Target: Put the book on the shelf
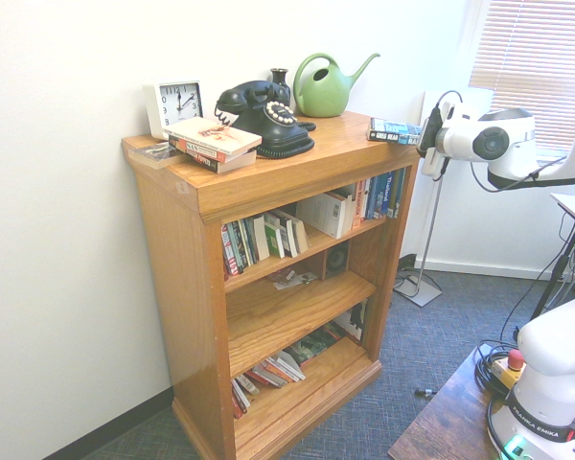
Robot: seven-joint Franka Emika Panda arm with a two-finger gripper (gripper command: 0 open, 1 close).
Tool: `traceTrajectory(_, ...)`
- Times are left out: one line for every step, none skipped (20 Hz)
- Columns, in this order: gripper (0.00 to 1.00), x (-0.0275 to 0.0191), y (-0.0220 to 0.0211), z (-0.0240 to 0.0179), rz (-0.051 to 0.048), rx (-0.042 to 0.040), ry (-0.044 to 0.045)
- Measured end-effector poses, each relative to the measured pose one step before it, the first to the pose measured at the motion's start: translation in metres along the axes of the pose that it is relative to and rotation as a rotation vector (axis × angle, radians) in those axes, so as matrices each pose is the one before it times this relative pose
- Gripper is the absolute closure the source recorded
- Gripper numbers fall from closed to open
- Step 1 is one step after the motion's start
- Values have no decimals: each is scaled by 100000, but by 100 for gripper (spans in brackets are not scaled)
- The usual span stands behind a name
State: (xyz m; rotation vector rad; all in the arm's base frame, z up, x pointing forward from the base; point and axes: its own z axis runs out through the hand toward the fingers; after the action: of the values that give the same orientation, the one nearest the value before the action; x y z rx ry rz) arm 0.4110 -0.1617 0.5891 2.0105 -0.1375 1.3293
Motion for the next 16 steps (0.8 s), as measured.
traceTrajectory(100, 96, -254, -121, -32, 344, 274)
traceTrajectory(100, 185, -219, -146, -106, 232, 456)
traceTrajectory(100, 181, -176, -134, -112, -3, 392)
traceTrajectory(100, 183, -135, -130, -22, -266, 380)
traceTrajectory(100, 164, -86, -119, -76, -271, 328)
traceTrajectory(100, 124, -39, -86, -47, -332, 226)
traceTrajectory(100, 79, 52, -62, 54, -346, 148)
traceTrajectory(100, 37, 79, -18, 131, -467, 22)
traceTrajectory(100, 16, 89, 8, 194, -550, -46)
traceTrajectory(100, 24, 97, 4, 184, -476, -11)
traceTrajectory(100, 23, 69, 9, 172, -378, -10)
traceTrajectory(100, 6, 53, 0, 155, -167, 0)
traceTrajectory(100, -7, 22, 6, 210, -61, -22)
traceTrajectory(100, -5, 1, 1, 405, -3, -1)
traceTrajectory(100, 36, 29, -7, 1373, 26, -209)
traceTrajectory(100, 126, 107, -4, 3006, 107, -803)
